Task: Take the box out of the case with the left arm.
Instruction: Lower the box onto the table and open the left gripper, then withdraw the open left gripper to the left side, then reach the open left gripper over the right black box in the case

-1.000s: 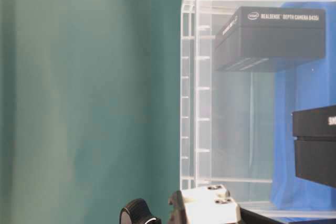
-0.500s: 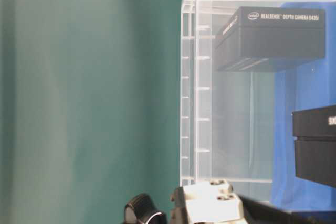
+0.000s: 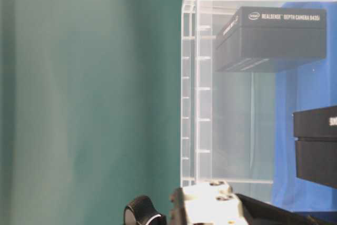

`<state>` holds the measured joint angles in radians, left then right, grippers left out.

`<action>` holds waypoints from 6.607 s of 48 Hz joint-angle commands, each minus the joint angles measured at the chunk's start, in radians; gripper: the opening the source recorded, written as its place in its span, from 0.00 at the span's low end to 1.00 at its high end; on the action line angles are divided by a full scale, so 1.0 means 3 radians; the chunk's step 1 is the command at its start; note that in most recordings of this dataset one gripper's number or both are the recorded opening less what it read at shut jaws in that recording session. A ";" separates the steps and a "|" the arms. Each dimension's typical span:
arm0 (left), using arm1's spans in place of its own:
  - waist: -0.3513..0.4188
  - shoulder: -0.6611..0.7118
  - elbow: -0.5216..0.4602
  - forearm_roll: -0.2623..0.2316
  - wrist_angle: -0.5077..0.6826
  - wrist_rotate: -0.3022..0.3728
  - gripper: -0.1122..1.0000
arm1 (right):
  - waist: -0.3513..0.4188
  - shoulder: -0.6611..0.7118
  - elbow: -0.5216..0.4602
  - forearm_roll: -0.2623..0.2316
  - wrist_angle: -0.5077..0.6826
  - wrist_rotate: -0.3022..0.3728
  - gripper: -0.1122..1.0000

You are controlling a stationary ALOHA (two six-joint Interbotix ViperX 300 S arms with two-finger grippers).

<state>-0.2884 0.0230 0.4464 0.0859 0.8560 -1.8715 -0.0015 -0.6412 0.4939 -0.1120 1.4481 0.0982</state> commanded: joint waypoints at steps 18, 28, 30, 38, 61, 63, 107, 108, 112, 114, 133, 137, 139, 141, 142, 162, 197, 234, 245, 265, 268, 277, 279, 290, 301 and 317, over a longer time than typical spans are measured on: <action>0.0036 -0.0537 -0.0481 0.0010 0.0849 0.0026 0.91 | -0.0005 0.0000 -0.0036 -0.0010 -0.0010 0.0000 0.10; 0.0046 -0.0833 -0.0639 0.0041 0.1222 0.0020 0.90 | -0.0005 0.0000 -0.0036 -0.0010 -0.0010 -0.0005 0.10; 0.0046 -0.0874 -0.0660 0.0041 0.1243 0.0010 0.90 | -0.0005 -0.0005 -0.0036 -0.0010 -0.0010 -0.0005 0.10; 0.0046 -0.0941 -0.0752 0.0046 0.1263 0.0020 0.90 | -0.0005 -0.0005 -0.0036 -0.0010 -0.0010 -0.0005 0.10; -0.0046 -0.1074 -0.0593 0.0056 0.1514 0.0015 0.90 | -0.0005 0.0000 -0.0036 -0.0010 -0.0010 -0.0005 0.10; -0.0072 -0.1125 -0.0537 0.0061 0.1529 0.0015 0.90 | 0.0000 -0.0005 -0.0036 -0.0010 -0.0010 -0.0005 0.10; 0.0107 -0.1938 0.0230 0.0138 0.1805 0.0164 0.90 | -0.0005 0.0000 -0.0026 -0.0010 -0.0010 0.0005 0.10; 0.0159 -0.1943 0.0230 0.0133 0.1810 0.0215 0.90 | -0.0005 0.0005 -0.0026 -0.0010 -0.0010 0.0010 0.10; 0.0368 -0.1969 0.0240 0.0138 0.1805 0.0455 0.90 | -0.0005 0.0010 -0.0026 -0.0010 -0.0010 0.0015 0.10; 0.0486 -0.1974 0.0240 0.0133 0.1805 0.0593 0.90 | -0.0005 0.0010 -0.0020 -0.0010 -0.0010 0.0015 0.10; 0.1692 -0.1963 0.0194 0.0082 0.1703 0.1917 0.90 | -0.0005 0.0010 -0.0020 -0.0010 -0.0010 0.0015 0.10; 0.1820 -0.1938 0.0174 0.0087 0.1667 0.2071 0.90 | -0.0005 0.0010 -0.0020 -0.0010 -0.0005 0.0015 0.10; 0.1866 -0.1928 0.0164 0.0087 0.1652 0.2137 0.90 | -0.0005 0.0010 -0.0020 -0.0010 -0.0010 0.0015 0.10; 0.1923 -0.1907 0.0159 0.0087 0.1621 0.2229 0.90 | -0.0005 0.0010 -0.0020 -0.0010 -0.0010 0.0015 0.10; 0.1948 -0.1902 0.0153 0.0087 0.1611 0.2260 0.90 | -0.0005 0.0010 -0.0020 -0.0010 -0.0010 0.0015 0.10; 0.2056 -0.1749 0.0072 0.0020 0.1565 0.2362 0.90 | -0.0005 0.0010 -0.0015 -0.0010 -0.0010 0.0015 0.10; 0.2056 -0.1718 0.0061 0.0010 0.1575 0.2240 0.90 | -0.0005 0.0010 -0.0015 -0.0010 -0.0010 0.0026 0.10; 0.2045 -0.1657 0.0005 -0.0010 0.1560 0.2224 0.90 | -0.0005 0.0010 -0.0015 -0.0010 -0.0010 0.0020 0.10; 0.2015 -0.1457 -0.0159 -0.0010 0.1554 0.2224 0.90 | -0.0005 0.0010 -0.0015 -0.0010 -0.0010 0.0020 0.10; 0.1923 -0.0890 -0.0731 -0.0015 0.1544 0.2214 0.90 | -0.0005 0.0010 -0.0005 -0.0010 -0.0128 0.0020 0.10; 0.1907 -0.0798 -0.0839 -0.0015 0.1544 0.2209 0.90 | -0.0005 0.0010 -0.0005 -0.0010 -0.0133 0.0020 0.10; 0.1856 -0.0562 -0.1120 -0.0015 0.1544 0.2091 0.90 | -0.0005 0.0010 -0.0005 -0.0010 -0.0133 0.0015 0.10; 0.1841 -0.0511 -0.1171 -0.0015 0.1544 0.2071 0.90 | -0.0005 0.0010 -0.0005 -0.0010 -0.0133 0.0010 0.10; 0.1744 -0.0138 -0.1590 -0.0015 0.1544 0.2004 0.90 | -0.0005 0.0010 -0.0005 -0.0010 -0.0133 0.0005 0.10; 0.1708 0.0343 -0.2204 -0.0020 0.1560 0.2004 0.90 | -0.0005 0.0010 0.0005 -0.0010 -0.0138 0.0005 0.10; 0.1652 0.1028 -0.3073 -0.0031 0.1733 0.2025 0.90 | -0.0005 0.0010 0.0036 -0.0010 -0.0184 0.0000 0.10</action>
<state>0.2163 0.3175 -0.4019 0.0782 1.3652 -1.2640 -0.0015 -0.6397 0.5139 -0.1120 1.4021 0.0997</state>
